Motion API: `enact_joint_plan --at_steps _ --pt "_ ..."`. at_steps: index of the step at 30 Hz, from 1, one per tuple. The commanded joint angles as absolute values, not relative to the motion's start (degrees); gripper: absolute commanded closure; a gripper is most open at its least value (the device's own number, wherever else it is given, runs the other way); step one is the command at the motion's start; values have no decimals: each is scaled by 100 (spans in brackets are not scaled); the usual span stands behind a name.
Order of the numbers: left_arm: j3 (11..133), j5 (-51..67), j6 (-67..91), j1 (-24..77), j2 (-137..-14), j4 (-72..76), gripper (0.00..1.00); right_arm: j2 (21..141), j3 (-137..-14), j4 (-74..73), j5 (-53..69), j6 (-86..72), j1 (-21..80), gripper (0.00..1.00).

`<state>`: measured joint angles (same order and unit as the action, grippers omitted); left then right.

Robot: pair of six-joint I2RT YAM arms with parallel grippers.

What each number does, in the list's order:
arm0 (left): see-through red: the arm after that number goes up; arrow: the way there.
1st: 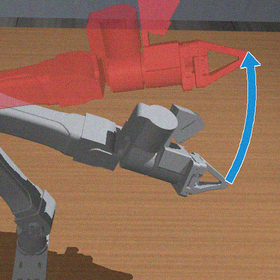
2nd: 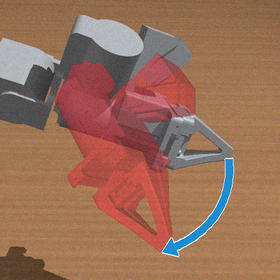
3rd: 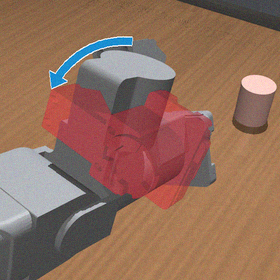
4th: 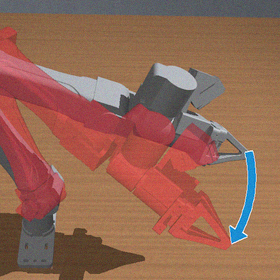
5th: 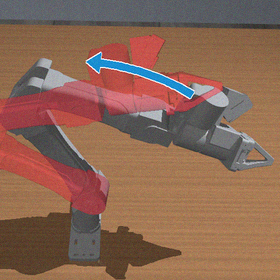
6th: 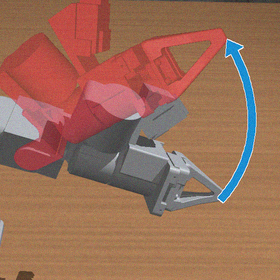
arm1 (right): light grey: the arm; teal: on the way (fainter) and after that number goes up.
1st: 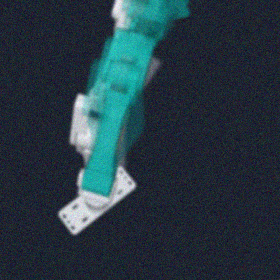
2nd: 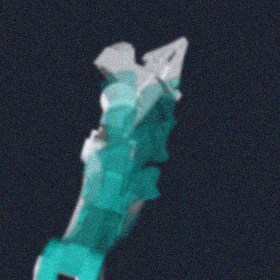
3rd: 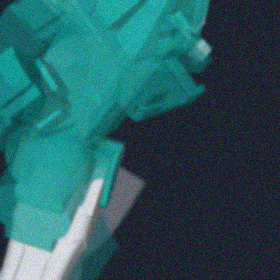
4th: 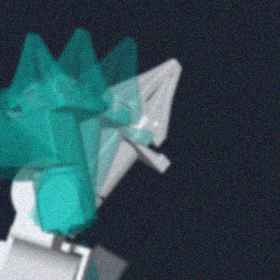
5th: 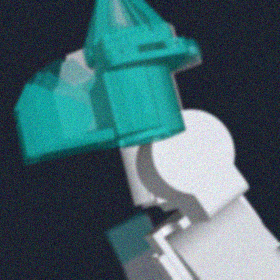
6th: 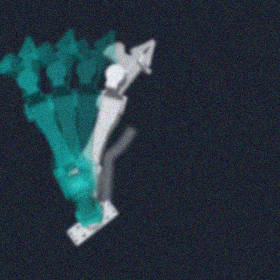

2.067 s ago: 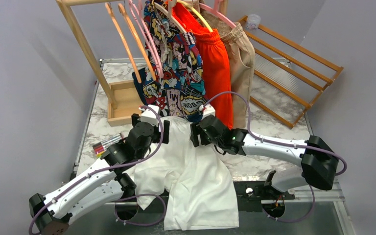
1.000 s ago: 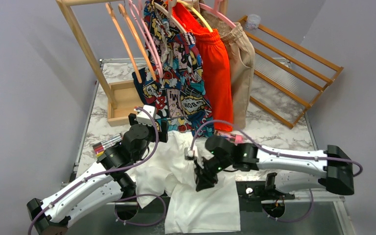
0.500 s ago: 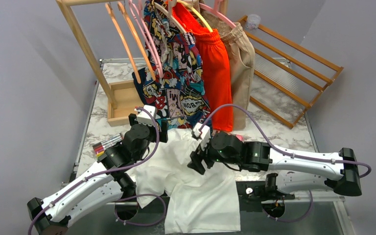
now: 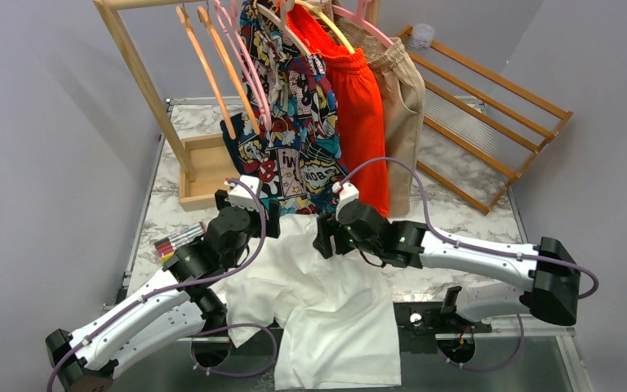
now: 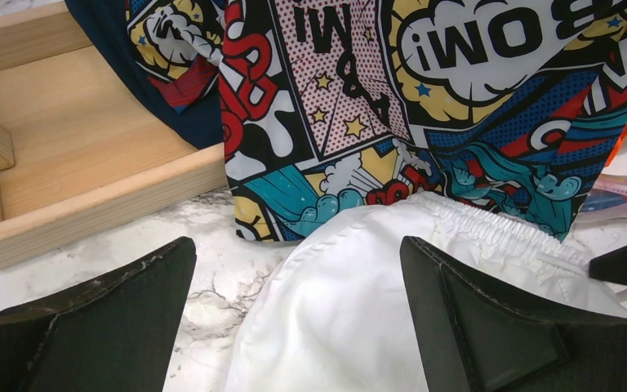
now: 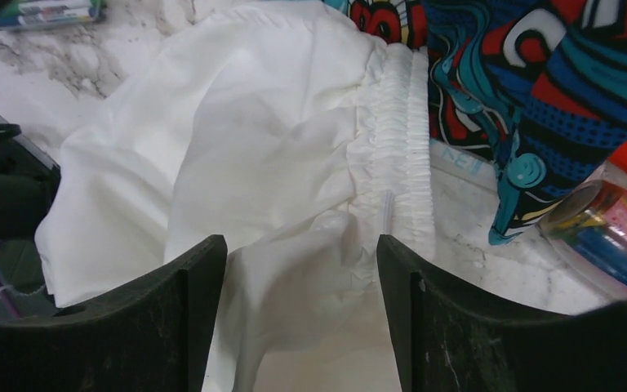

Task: Place the shorts on the hanger
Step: Adjust the shorts at the center of the board.

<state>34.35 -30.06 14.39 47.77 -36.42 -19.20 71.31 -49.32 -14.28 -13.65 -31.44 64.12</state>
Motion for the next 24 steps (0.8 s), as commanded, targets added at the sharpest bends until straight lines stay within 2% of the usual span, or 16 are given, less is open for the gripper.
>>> enact_joint_plan --at_steps 1,2,3,5,6,10,13,24 --pt "3402 -2902 1590 4806 -3638 -1843 2 7523 -4979 -1387 -1144 -3114 6414 39" --pt "3406 -2846 1662 4801 -3676 -1845 2 7546 -4949 -1376 -1050 -3048 6414 49" --pt "3422 -2773 1773 4807 -3743 -1841 2 7522 -4892 -1321 -933 -2931 6411 64" --pt "3432 -2603 2137 4803 -3831 -1853 2 7304 -4649 -970 -460 -2476 6428 88" --pt "3405 -2496 2369 4804 -3864 -1848 2 7121 -4370 -731 -136 -2287 6432 98" --pt "3175 -2108 3332 4803 -3988 -1768 2 6337 -3534 71 1715 -1671 6472 99" --pt "3065 -1918 3638 4803 -4113 -1632 2 6187 -3216 157 2461 -1615 6548 99" --pt "3171 -991 3547 4799 -5383 -1339 5 6454 -2567 834 2590 -1722 6820 99"
